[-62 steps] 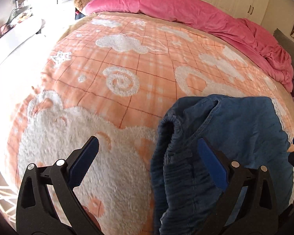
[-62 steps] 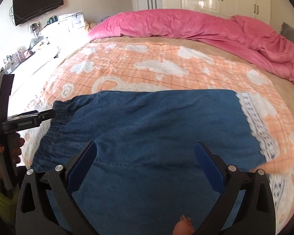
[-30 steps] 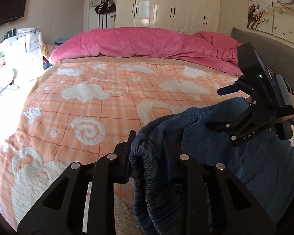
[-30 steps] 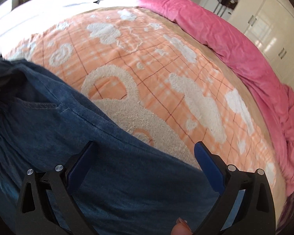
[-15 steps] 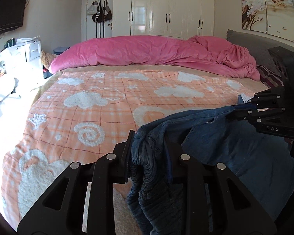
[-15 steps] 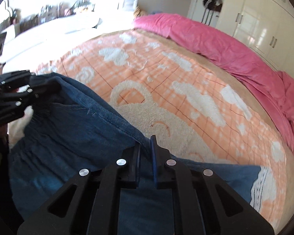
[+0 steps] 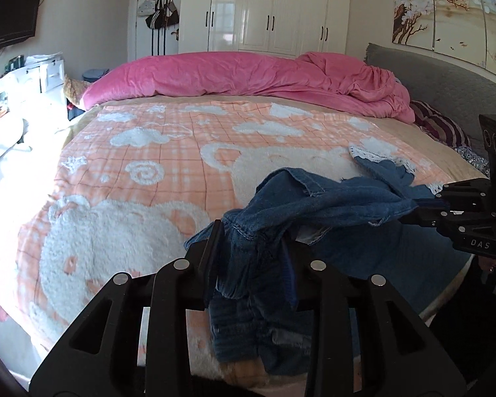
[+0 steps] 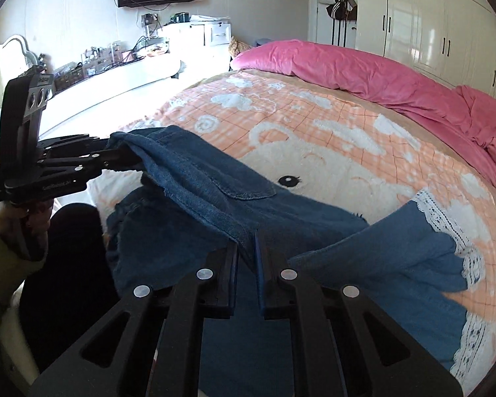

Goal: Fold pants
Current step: 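Lift the waistband with both tools and fold it over toward the lace hem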

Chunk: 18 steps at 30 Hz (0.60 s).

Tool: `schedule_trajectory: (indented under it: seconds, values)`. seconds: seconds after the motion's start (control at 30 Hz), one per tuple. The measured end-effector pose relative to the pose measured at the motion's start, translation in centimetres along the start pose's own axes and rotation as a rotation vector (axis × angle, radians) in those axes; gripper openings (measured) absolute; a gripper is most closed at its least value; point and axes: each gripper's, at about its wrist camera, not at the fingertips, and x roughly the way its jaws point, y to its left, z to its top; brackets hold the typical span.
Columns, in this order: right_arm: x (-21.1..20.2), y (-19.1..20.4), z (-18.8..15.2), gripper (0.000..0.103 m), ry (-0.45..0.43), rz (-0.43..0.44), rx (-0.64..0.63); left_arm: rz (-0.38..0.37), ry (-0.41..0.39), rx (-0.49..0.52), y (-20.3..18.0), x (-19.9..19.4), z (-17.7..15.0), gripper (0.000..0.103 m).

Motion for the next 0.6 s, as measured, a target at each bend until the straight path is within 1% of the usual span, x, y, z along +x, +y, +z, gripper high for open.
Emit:
schedule_trajectory:
  seconds: [0.17, 0.3, 0.37, 0.43, 0.5, 0.57, 0.6]
  values:
    - [-0.5, 2.3, -2.5, 0.009, 0.024, 0.035, -0.017, 0.016, 0.075, 0.014, -0.4, -0.7, -2.3, 0.025]
    - [-0.3, 3.2, -4.3, 0.009, 0.063, 0.05, -0.02, 0.031, 0.134, 0.016, -0.4, -0.7, -3.6, 0.032]
    - [-0.2, 3.8, -5.1, 0.009, 0.077, 0.051, -0.033, 0.031, 0.154, 0.012, -0.4, -0.5, -4.1, 0.033]
    - [0.1, 4.0, -5.7, 0.01, 0.096, 0.05, -0.036, 0.04, 0.171, 0.011, -0.4, -0.4, -4.5, 0.037]
    - [0.2, 4.2, -6.0, 0.01, 0.107, 0.056, -0.039, 0.055, 0.193, 0.003, -0.3, -0.2, -4.6, 0.044]
    - [0.1, 4.1, -6.4, 0.011, 0.11, 0.066, -0.04, 0.059, 0.212, -0.013, 0.1, -0.1, -4.9, 0.045]
    - [0.1, 4.0, -6.6, 0.011, 0.11, 0.071, -0.029, 0.058, 0.223, -0.026, 0.3, -0.1, -5.1, 0.049]
